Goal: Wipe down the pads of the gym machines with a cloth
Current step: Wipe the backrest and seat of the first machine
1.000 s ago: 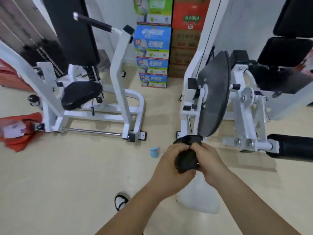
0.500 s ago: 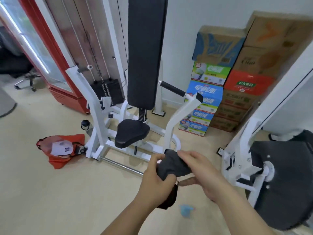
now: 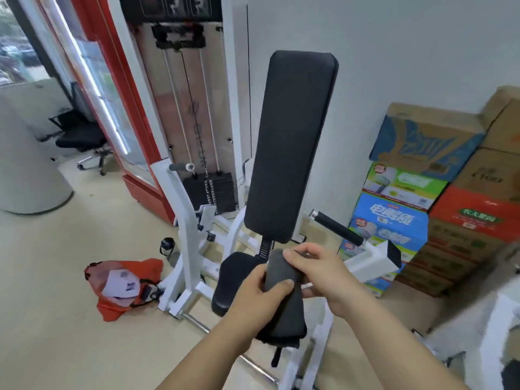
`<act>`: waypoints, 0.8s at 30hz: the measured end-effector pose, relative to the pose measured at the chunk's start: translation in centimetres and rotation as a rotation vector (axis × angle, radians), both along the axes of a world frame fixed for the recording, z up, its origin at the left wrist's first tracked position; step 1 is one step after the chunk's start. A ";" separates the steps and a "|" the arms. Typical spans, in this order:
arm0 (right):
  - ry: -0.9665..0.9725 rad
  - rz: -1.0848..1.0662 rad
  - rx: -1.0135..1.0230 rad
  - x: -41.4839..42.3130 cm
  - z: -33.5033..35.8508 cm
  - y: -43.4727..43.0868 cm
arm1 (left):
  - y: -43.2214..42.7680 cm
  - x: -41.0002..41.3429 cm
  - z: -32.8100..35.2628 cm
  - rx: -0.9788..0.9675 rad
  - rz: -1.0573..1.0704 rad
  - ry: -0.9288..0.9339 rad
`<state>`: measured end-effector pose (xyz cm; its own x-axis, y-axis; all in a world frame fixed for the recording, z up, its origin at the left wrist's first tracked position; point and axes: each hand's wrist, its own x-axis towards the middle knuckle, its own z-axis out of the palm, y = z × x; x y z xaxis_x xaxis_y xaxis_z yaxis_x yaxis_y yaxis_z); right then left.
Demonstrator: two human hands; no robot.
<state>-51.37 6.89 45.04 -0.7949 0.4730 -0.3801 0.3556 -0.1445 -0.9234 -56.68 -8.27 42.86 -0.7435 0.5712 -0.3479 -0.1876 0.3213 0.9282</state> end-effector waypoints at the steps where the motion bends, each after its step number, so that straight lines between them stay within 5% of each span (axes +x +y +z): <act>1: -0.009 0.029 0.015 -1.9 0.6 0.5 | 0.5 -1.5 0.3 -0.010 0.036 0.008; 9: -0.015 -0.071 0.258 -19.4 3.7 7.7 | 7.8 -19.5 1.5 0.053 0.300 0.078; 17: 0.019 -0.331 0.186 -35.9 6.8 16.2 | 17.8 -39.1 3.3 0.088 0.077 0.231; 24: 0.010 -0.542 0.568 -42.1 11.2 26.7 | 27.6 -51.0 7.0 0.135 -0.058 0.357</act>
